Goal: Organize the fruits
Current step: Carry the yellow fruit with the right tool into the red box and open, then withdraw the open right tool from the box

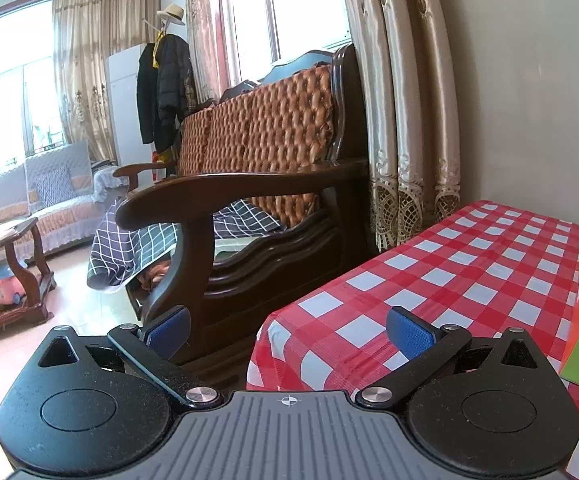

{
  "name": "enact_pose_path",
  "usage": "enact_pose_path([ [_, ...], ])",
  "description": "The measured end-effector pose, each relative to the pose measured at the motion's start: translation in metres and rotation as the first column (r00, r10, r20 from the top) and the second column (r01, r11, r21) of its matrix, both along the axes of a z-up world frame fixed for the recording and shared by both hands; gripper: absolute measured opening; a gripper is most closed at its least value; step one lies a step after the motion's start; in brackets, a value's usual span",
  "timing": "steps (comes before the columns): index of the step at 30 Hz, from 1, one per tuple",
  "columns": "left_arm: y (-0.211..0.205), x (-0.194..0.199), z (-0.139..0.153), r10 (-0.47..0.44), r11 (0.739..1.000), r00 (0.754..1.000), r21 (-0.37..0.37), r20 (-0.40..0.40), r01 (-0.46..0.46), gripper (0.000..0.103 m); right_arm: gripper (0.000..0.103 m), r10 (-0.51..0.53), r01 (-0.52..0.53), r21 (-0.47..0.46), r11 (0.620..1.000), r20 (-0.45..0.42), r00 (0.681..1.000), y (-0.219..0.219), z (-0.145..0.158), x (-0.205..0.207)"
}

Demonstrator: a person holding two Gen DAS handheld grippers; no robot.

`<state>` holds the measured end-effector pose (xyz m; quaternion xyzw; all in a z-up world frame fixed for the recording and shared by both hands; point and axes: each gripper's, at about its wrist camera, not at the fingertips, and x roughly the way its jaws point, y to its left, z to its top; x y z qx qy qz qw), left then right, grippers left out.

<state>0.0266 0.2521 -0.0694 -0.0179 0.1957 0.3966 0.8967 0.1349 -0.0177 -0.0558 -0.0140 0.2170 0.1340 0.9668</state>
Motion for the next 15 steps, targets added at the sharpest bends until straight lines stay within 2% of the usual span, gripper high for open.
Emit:
enact_pose_path([
  [5,-0.004,0.002,0.001,-0.009,1.000,1.000,0.003,-0.003,0.009,0.103,0.030,0.010,-0.010,-0.017,1.000,0.013,1.000,0.002,0.000,-0.003],
  [10,-0.008,0.004,0.002,-0.020,1.000,1.000,0.003,-0.006,0.020,0.103,0.062,-0.032,0.032,0.014,0.999,0.056,0.998,-0.016,0.003,-0.014],
  [15,-0.018,0.007,0.003,-0.045,0.999,0.999,0.012,-0.005,0.045,0.103,0.065,-0.086,0.085,0.017,0.996,0.089,0.992,-0.040,0.009,-0.023],
])
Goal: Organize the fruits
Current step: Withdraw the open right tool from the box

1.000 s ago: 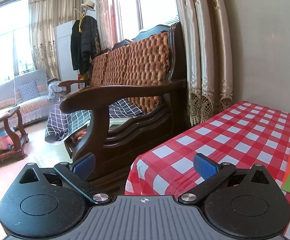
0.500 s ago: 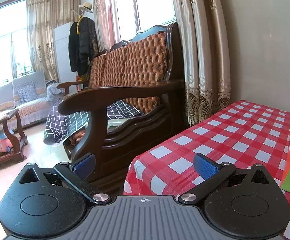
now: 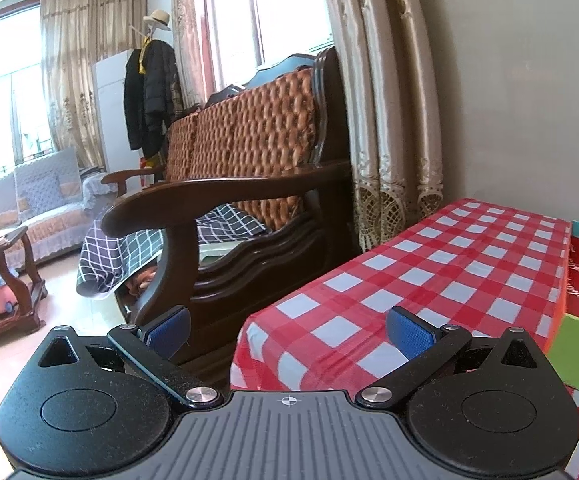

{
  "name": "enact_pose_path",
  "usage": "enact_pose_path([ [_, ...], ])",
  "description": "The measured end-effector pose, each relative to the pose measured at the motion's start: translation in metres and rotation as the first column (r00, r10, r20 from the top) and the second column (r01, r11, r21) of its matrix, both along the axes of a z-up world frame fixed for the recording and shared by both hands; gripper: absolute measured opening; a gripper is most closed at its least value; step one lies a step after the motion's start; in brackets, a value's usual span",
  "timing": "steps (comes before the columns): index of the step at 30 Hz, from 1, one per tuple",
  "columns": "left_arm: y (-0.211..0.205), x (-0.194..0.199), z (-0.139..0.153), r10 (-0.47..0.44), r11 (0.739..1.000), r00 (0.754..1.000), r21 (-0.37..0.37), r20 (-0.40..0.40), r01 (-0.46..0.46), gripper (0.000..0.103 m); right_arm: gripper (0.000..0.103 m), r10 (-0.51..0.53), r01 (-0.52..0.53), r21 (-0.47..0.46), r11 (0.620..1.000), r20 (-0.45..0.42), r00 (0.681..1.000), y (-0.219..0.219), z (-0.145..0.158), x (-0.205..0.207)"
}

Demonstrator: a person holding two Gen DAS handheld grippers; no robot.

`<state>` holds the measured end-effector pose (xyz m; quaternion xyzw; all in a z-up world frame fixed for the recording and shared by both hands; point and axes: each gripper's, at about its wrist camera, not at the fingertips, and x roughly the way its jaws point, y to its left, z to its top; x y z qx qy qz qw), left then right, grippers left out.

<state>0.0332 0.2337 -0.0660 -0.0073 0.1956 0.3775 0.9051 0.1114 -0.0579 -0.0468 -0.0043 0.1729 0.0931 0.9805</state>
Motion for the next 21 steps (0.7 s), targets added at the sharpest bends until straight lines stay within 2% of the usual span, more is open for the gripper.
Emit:
enact_pose_path([
  [3,-0.009,0.002,0.001,-0.021,1.000,1.000,0.002,0.004,0.021,0.103,0.074,-0.055,0.055,0.007,0.998,0.023,0.998,-0.018,0.002,-0.006],
  [9,-0.042,0.008,0.005,-0.095,0.995,0.995,0.025,0.020,0.095,0.103,0.079,-0.205,0.207,-0.017,0.978,0.075,0.976,-0.060,0.003,-0.018],
  [17,-0.102,0.020,0.007,-0.227,0.971,0.974,0.088,0.026,0.224,0.103,0.085,-0.428,0.428,0.009,0.904,0.063,0.902,-0.127,0.000,-0.037],
  [21,-0.128,0.022,0.008,-0.284,0.954,0.959,0.107,0.028,0.279,0.103,0.085,-0.495,0.495,0.015,0.869,0.052,0.867,-0.151,-0.001,-0.044],
])
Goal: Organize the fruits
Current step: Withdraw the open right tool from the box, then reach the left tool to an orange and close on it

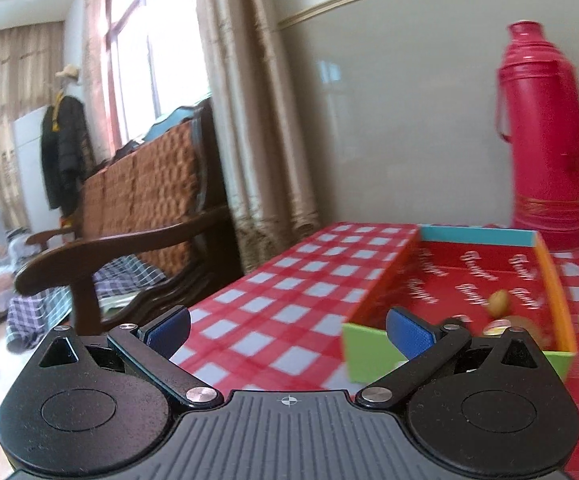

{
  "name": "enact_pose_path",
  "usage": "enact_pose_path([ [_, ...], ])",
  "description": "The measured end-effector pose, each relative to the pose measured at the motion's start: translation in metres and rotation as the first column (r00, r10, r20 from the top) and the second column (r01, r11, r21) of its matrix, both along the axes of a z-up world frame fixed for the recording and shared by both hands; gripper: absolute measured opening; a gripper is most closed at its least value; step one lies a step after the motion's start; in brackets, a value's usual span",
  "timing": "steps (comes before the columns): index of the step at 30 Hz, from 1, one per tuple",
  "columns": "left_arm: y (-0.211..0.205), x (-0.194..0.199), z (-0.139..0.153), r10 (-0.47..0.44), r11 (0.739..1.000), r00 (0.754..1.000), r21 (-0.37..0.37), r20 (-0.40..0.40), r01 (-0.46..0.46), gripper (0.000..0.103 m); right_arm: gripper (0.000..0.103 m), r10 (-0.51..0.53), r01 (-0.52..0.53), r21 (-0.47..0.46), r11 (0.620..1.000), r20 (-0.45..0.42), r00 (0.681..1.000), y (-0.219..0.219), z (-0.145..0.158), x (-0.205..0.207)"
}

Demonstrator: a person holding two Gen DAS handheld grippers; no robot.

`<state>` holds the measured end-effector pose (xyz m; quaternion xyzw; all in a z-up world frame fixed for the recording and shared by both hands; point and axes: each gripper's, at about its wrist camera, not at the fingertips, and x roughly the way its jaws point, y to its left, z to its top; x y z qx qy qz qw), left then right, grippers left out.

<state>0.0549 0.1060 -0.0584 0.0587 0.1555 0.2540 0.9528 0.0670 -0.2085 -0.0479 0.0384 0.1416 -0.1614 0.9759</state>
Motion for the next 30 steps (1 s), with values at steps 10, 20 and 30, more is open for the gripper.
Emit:
enact_pose_path([
  [10,-0.053,0.004,-0.003,-0.129,0.989,0.991,0.073,0.016,0.128,0.103,0.090,-0.119,0.119,-0.035,0.992,-0.001,0.993,-0.031,-0.001,-0.027],
  [20,-0.123,0.008,0.002,-0.354,0.929,0.935,0.108,-0.023,0.355,0.103,0.092,-0.230,0.230,-0.046,0.972,0.003,0.973,-0.063,-0.002,-0.049],
  [30,-0.205,0.052,0.006,-0.543,0.838,0.828,-0.033,-0.140,0.545,0.103,0.092,-0.276,0.276,-0.018,0.961,0.009,0.961,-0.083,-0.003,-0.065],
])
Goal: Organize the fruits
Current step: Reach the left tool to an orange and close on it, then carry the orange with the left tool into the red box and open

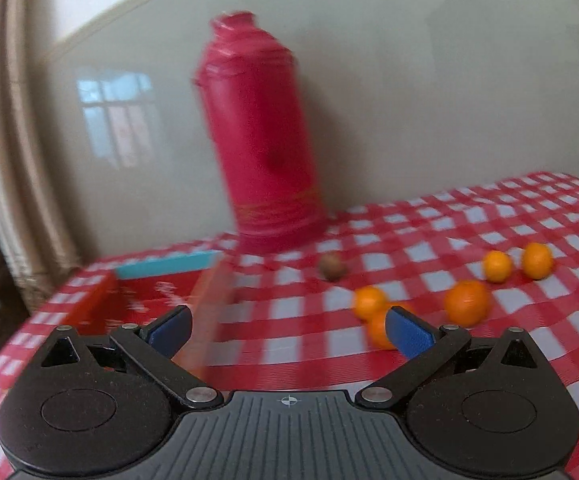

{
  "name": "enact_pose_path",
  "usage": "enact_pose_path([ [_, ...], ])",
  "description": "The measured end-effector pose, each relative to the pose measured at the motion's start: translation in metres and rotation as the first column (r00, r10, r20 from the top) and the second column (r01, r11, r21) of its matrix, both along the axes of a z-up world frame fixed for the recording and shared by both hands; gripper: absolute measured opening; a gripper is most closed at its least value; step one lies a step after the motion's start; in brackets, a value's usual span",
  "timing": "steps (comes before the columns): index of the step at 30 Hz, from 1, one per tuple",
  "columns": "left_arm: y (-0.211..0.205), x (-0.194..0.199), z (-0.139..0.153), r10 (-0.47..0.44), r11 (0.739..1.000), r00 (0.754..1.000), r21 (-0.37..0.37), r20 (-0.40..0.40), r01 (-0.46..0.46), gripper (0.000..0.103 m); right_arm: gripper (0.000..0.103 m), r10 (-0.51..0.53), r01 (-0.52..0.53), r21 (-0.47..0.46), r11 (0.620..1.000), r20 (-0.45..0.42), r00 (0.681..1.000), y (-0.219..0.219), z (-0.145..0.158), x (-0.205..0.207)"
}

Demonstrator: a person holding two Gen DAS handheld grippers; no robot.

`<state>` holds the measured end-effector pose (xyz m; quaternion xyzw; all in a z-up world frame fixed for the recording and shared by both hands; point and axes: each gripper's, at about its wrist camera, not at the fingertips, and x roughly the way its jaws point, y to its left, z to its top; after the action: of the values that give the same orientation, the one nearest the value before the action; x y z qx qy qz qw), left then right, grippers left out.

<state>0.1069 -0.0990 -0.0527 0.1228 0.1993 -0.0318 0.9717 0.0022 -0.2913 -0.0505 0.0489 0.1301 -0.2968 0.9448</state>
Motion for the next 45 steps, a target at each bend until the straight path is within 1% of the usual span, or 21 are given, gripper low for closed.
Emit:
enact_pose_path([
  [1,-0.007,0.004,-0.003,-0.009,1.000,1.000,0.001,-0.015,0.009,0.102,0.092,-0.003,0.003,0.001,1.000,-0.001,1.000,-0.002,0.000,-0.001],
  [2,-0.014,0.008,-0.006,-0.018,1.000,0.999,0.004,-0.028,0.018,0.098,0.092,-0.007,0.007,0.002,1.000,-0.002,1.000,-0.004,-0.001,-0.002],
  [3,-0.019,0.012,-0.008,-0.031,0.999,0.999,0.007,-0.041,0.032,0.091,0.092,-0.010,0.010,0.002,1.000,-0.003,1.000,-0.006,-0.001,-0.004],
  [4,-0.023,0.018,-0.011,-0.041,0.999,0.997,0.012,-0.060,0.042,0.078,0.092,-0.013,0.013,0.001,1.000,-0.003,1.000,-0.008,-0.002,-0.006],
  [5,-0.027,0.023,-0.014,-0.051,0.999,0.995,0.012,-0.088,0.052,0.071,0.092,-0.018,0.018,0.000,1.000,-0.004,1.000,-0.010,-0.002,-0.007],
  [7,-0.032,0.033,-0.019,-0.048,0.999,0.991,-0.003,-0.128,0.048,0.068,0.092,-0.026,0.026,0.003,1.000,-0.004,1.000,-0.015,-0.003,-0.010],
  [12,-0.039,0.045,-0.026,-0.061,0.998,0.988,-0.021,-0.145,0.058,0.067,0.092,-0.043,0.043,0.017,0.999,0.005,0.999,-0.025,-0.003,-0.016],
  [19,-0.052,0.056,-0.031,-0.087,0.996,0.981,-0.028,-0.173,0.083,0.067,0.093,-0.032,0.032,0.033,0.999,0.003,0.999,-0.028,-0.005,-0.016],
  [21,-0.053,0.059,-0.034,-0.092,0.996,0.978,-0.032,-0.189,0.088,0.057,0.093,-0.028,0.028,0.026,0.999,0.000,1.000,-0.026,-0.005,-0.015],
  [22,-0.054,0.060,-0.036,-0.099,0.995,0.975,-0.036,-0.201,0.094,0.047,0.093,-0.026,0.026,0.024,0.999,-0.002,1.000,-0.026,-0.005,-0.015],
  [23,-0.055,0.062,-0.037,-0.104,0.994,0.972,-0.039,-0.213,0.097,0.040,0.093,-0.024,0.024,0.024,0.999,-0.003,1.000,-0.025,-0.005,-0.014],
  [32,-0.055,0.060,-0.040,-0.108,0.994,0.972,-0.039,-0.208,0.102,0.038,0.092,-0.016,0.016,0.027,1.000,-0.005,1.000,-0.024,-0.006,-0.013],
  [45,-0.044,0.046,-0.030,-0.130,0.991,0.975,-0.042,-0.180,0.125,0.038,0.092,0.015,-0.015,0.016,1.000,-0.007,1.000,-0.015,-0.006,-0.008],
])
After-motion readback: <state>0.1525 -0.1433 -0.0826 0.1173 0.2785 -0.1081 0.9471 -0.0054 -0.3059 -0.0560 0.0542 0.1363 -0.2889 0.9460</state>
